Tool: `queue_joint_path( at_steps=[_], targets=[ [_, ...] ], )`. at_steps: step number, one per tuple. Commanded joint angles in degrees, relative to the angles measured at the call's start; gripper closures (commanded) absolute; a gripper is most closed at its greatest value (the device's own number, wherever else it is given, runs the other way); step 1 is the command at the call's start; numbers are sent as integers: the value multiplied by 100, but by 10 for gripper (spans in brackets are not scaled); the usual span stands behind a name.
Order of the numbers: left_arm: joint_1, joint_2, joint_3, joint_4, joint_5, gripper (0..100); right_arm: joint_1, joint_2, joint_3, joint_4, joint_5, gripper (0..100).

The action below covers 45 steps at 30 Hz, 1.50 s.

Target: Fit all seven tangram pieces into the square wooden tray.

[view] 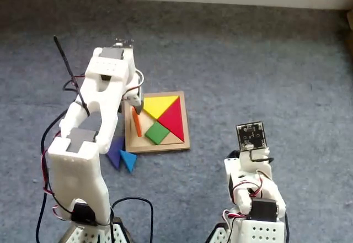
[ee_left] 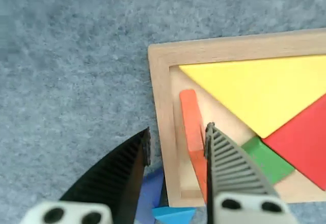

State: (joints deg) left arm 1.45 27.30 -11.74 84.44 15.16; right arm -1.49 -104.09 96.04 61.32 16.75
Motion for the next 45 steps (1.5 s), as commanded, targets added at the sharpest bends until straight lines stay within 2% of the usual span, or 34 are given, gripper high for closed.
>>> queue_joint_path(
  at_steps=[1,10,17,22,24,26,31,45],
  targets=[
    [-66,-400,-646,387,-53,815,75,-66,532,13,70,992],
    [-22,-400,-866,835,-88,815,75,-66,532,13,70,992],
    [374,-330,-804,1064,-343,815,75,-66,532,13,70,992],
    [40,-163,-145,651,-352,815,75,-66,532,22,70,992],
    [-119,-48,84,492,-571,815,75,-66,532,22,70,992],
    [-295,31,180,466,-791,816,75,-57,532,22,70,992],
    [-558,31,154,492,-809,816,75,-57,532,22,70,992],
    [66,40,-505,782,-782,816,75,-57,532,22,70,992]
  ],
)
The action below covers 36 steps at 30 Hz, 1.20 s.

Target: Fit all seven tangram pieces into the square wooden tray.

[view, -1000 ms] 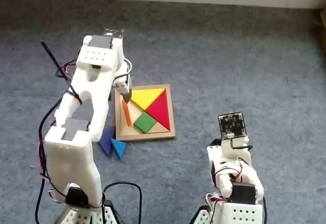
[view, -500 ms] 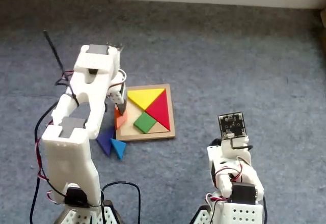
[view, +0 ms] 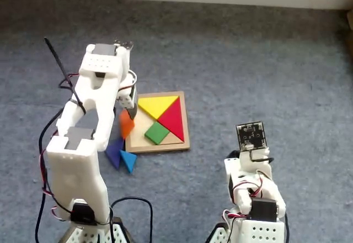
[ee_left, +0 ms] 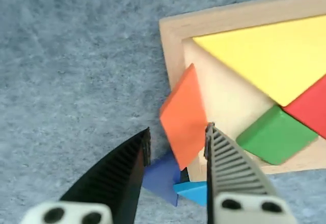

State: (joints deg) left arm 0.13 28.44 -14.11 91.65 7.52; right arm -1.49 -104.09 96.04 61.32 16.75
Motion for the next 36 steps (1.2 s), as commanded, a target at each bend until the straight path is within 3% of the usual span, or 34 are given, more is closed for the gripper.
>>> queue_joint_path(
  at_steps=[1,19,25,36],
  targets=[
    [224,-75,-268,35,-18,816,75,-57,532,22,70,992],
    [189,752,-259,-299,-26,819,75,-57,532,22,70,992],
    [198,629,-330,-299,-26,939,75,-57,532,22,70,992],
    [418,-646,-303,158,-62,995,75,-57,532,22,70,992]
  ],
)
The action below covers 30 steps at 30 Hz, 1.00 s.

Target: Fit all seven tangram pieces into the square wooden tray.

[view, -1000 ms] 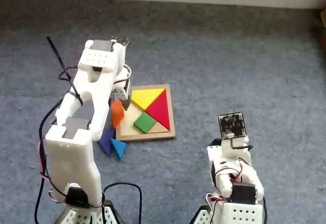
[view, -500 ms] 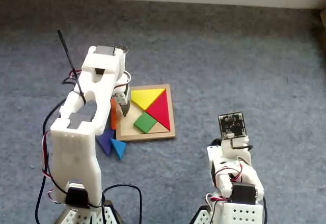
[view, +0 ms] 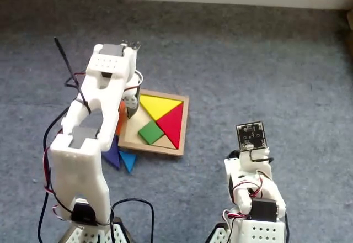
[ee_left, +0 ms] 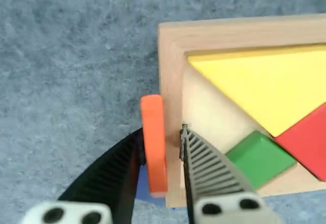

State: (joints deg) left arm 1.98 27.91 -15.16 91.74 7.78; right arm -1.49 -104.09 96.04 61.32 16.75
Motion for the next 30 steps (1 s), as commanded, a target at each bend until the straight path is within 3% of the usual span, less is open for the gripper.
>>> queue_joint_path(
  at_steps=[1,13,19,25,30],
  targets=[
    [286,-593,-198,158,-88,995,75,-57,532,22,70,992],
    [215,479,-163,-264,-97,995,75,-57,532,22,70,992],
    [215,629,-400,-255,-571,992,75,-57,532,22,70,992],
    [207,629,-400,-149,-545,873,75,-57,532,22,70,992],
    [198,593,-418,-97,-563,865,75,-57,532,22,70,992]
  ],
)
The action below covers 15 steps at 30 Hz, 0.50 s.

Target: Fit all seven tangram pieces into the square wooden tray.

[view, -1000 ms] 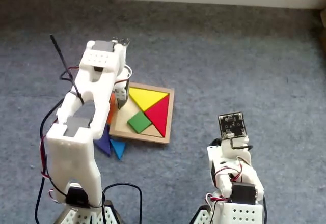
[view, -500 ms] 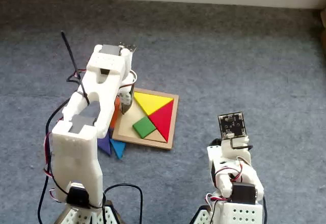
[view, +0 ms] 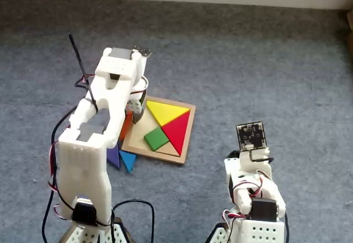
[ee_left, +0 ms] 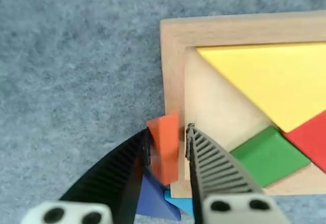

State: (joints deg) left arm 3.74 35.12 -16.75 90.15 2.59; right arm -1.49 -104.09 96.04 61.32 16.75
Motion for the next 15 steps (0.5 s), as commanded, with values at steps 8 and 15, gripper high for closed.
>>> queue_joint_path(
  at_steps=[8,15],
  targets=[
    [22,-488,-198,141,-53,885,75,-57,532,22,70,992],
    [-312,-479,189,9,-53,896,75,-57,532,22,70,992]
  ],
)
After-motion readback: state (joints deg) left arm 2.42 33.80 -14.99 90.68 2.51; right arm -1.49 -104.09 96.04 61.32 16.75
